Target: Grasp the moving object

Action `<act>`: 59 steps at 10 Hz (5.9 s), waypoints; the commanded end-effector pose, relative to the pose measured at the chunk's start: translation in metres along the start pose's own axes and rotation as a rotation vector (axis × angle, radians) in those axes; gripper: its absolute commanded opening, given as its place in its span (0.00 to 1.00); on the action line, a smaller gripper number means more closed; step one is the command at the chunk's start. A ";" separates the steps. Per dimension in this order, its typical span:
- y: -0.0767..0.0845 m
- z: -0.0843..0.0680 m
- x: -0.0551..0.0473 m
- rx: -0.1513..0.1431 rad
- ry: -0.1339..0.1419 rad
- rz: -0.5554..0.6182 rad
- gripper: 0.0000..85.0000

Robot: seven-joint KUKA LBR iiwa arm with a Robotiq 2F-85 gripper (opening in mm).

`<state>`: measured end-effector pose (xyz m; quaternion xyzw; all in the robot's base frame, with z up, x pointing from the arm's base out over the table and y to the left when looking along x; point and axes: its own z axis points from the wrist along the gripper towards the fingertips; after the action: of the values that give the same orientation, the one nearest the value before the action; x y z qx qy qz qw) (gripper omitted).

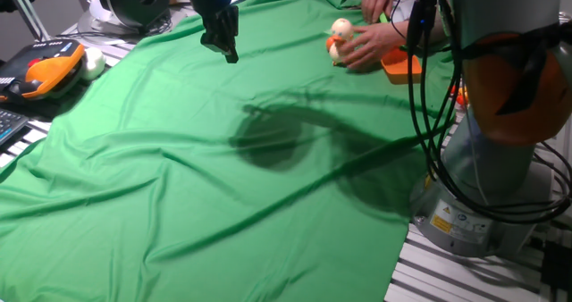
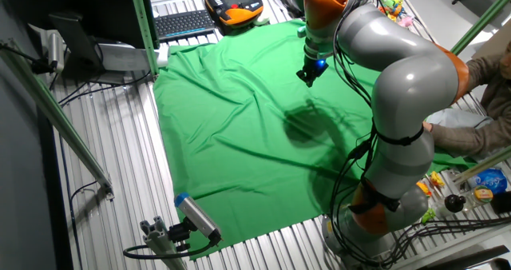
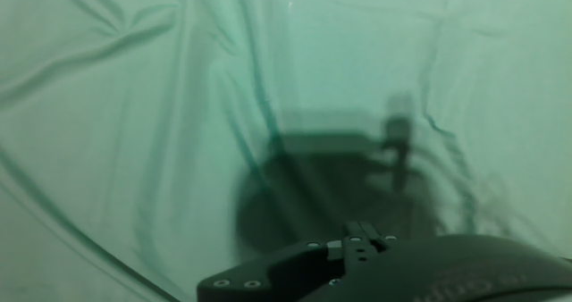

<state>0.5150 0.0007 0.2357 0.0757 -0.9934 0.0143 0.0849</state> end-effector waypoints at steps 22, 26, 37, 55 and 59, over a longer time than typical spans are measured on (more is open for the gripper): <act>0.063 0.142 -0.011 0.115 -0.045 0.151 0.80; 0.062 0.151 -0.014 0.081 -0.035 0.060 0.00; 0.002 0.196 -0.044 0.035 -0.283 0.180 0.80; 0.010 0.153 -0.062 0.027 -0.272 0.222 1.00; 0.017 0.178 -0.066 0.022 -0.315 0.224 0.80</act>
<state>0.5473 0.0198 0.0467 -0.0267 -0.9967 0.0226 -0.0739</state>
